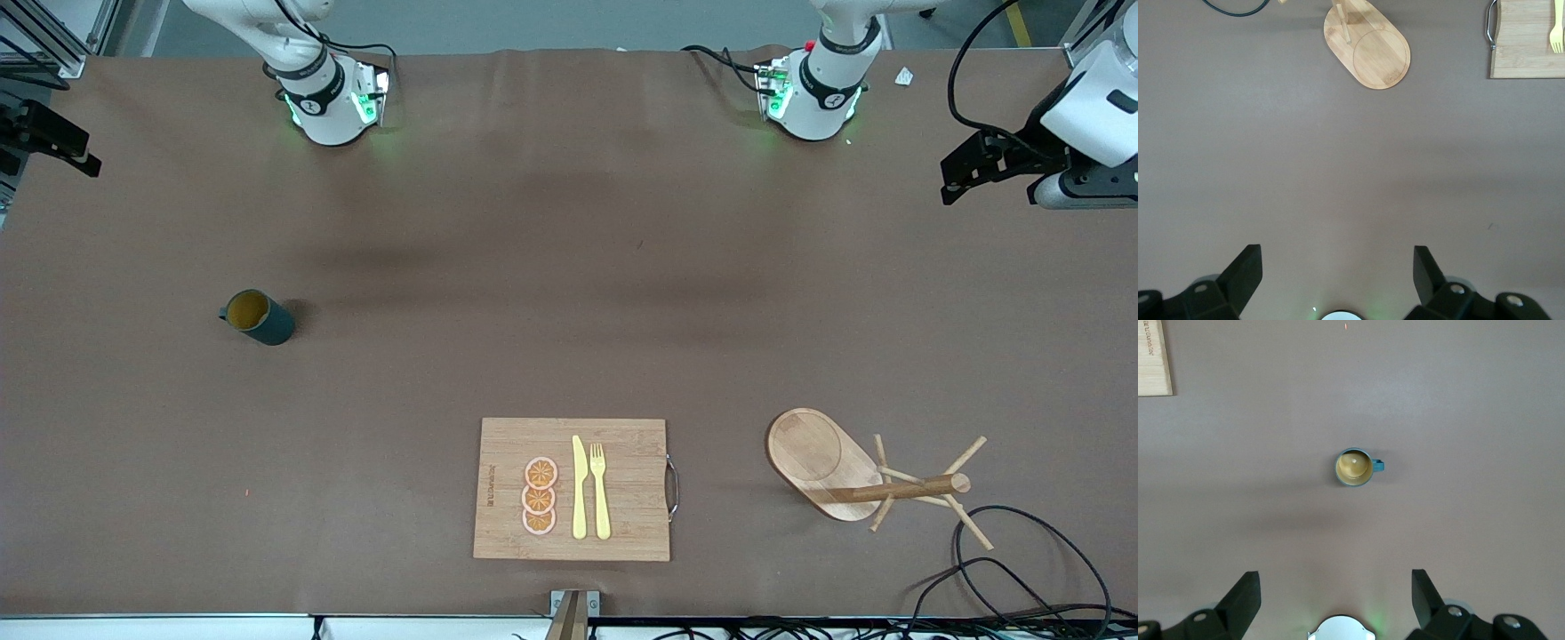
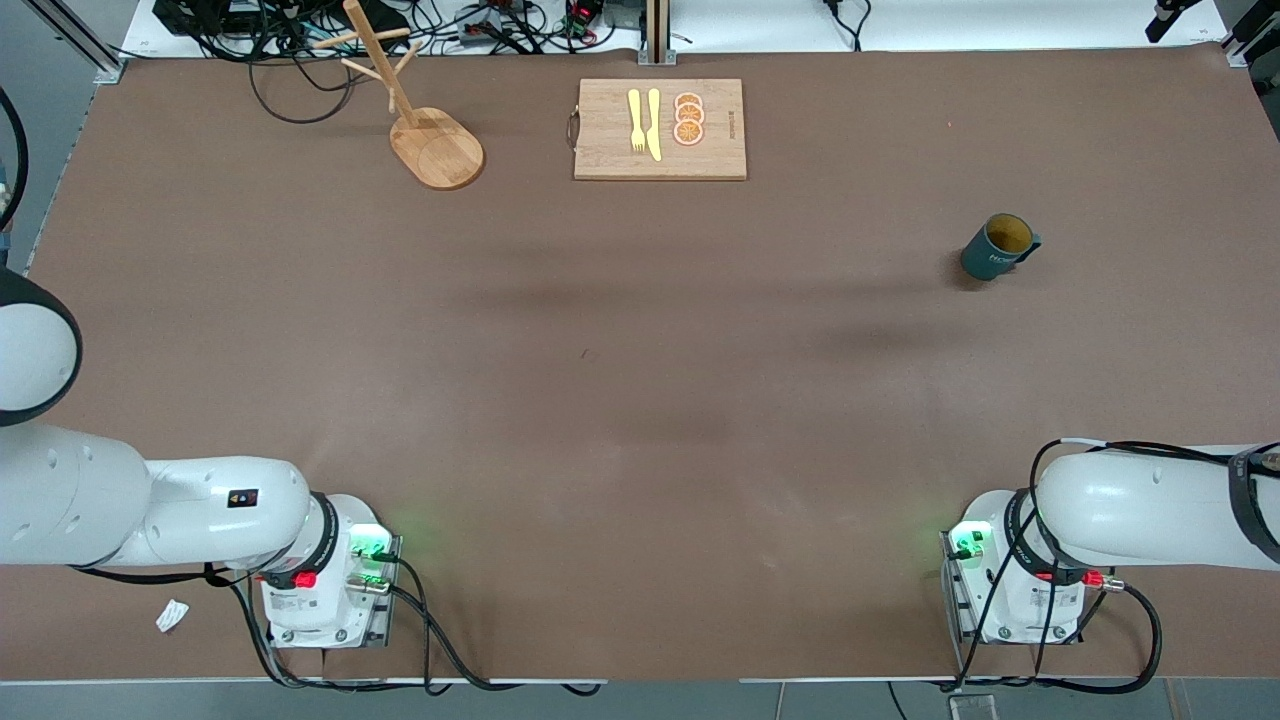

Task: Pass cup and hang on rack
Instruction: 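Move the right gripper toward the teal mug, then lower the right gripper onto the teal mug rim and grasp it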

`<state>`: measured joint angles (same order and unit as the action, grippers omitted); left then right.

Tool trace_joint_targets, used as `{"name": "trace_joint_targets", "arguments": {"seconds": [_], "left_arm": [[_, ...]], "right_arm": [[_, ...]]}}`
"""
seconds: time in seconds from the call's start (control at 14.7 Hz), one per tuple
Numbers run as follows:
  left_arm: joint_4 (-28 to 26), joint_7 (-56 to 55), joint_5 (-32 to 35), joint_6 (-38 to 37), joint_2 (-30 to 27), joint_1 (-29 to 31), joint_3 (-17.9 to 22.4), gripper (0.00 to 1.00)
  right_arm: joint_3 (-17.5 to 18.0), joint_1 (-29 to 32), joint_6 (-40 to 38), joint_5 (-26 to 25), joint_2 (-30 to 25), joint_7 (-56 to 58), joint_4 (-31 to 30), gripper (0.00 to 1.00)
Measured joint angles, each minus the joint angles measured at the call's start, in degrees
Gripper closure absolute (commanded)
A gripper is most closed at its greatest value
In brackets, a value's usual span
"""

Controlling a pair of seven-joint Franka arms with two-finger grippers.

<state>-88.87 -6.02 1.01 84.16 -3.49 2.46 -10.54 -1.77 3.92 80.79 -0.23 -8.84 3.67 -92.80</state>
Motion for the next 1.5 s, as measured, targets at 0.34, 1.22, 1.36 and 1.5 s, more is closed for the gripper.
{"name": "trace_joint_targets", "arguments": {"seconds": [0.34,1.22,1.36,1.5], "left_arm": [[0.00,0.00,-0.04,0.00,0.00,0.00,-0.02,0.00],[1.00,-0.37,-0.04,-0.20,0.44,-0.10,-0.13,0.00],[0.99,-0.73,-0.04,-0.20,0.56,-0.12,-0.15,0.00],[0.98,-0.90,-0.04,-0.20,0.72,-0.12,-0.15,0.00]], "right_arm": [[0.00,0.00,0.02,0.00,0.00,0.00,0.00,0.00],[-0.08,0.21,4.21,0.07,15.16,2.59,1.85,0.00],[0.16,0.18,5.98,0.11,16.34,5.89,1.78,0.00],[0.19,0.21,8.17,0.14,16.61,8.57,-0.27,0.00]]}}
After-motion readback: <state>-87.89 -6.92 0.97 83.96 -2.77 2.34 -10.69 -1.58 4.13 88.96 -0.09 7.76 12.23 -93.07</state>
